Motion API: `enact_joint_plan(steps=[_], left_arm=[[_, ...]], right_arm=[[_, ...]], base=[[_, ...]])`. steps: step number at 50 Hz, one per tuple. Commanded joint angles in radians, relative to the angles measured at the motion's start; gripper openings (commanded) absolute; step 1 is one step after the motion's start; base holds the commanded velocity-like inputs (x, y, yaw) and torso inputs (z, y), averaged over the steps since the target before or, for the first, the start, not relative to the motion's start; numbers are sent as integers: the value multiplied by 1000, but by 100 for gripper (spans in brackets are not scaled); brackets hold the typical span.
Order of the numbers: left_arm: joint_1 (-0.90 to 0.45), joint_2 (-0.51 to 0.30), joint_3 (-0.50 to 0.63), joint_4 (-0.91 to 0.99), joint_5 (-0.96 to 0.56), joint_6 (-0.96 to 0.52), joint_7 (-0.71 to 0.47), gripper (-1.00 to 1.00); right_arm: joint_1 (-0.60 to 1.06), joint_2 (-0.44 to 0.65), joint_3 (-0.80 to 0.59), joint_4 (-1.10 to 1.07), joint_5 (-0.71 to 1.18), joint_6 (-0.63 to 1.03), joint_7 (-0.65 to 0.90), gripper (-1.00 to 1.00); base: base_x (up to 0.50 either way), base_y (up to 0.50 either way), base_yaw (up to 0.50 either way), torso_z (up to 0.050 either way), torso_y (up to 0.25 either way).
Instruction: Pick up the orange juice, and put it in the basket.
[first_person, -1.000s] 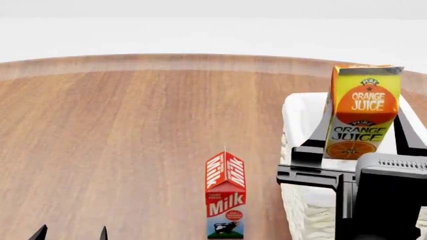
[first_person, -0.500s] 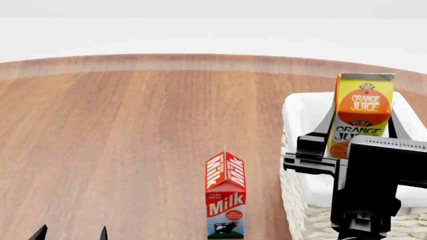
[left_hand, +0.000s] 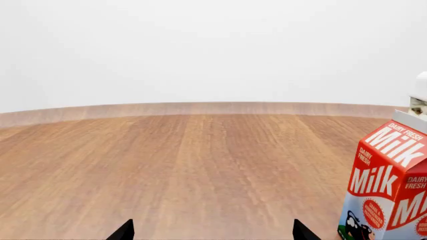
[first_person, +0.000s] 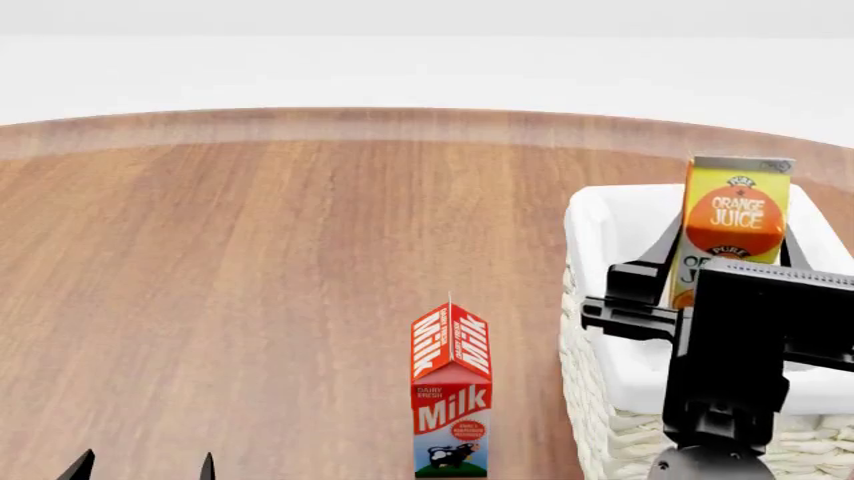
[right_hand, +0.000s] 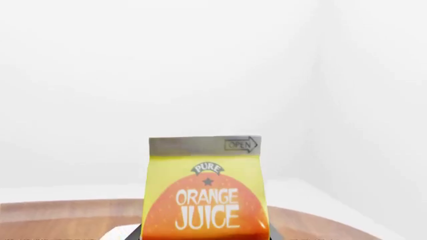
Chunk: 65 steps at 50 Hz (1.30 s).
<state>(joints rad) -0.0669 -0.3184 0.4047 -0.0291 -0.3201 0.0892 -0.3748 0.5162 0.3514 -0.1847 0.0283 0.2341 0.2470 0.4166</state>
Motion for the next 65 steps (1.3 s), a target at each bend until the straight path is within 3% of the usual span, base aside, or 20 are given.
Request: enact_joint_plan(steps=[1, 39, 65], left_arm=[[-1, -2, 2, 0, -2, 1, -2, 100], [-3, -7, 10, -1, -7, 4, -8, 100], [-5, -10, 15, -2, -10, 6, -12, 100]], right_arm=[[41, -12, -6, 78, -56, -36, -10, -100], [180, -73, -12, 391, -58, -158, -23, -100], [308, -118, -58, 725, -120, -322, -25, -100]], base=[[0, 0, 0, 0, 0], [0, 0, 0, 0, 1], [0, 0, 0, 0, 1]])
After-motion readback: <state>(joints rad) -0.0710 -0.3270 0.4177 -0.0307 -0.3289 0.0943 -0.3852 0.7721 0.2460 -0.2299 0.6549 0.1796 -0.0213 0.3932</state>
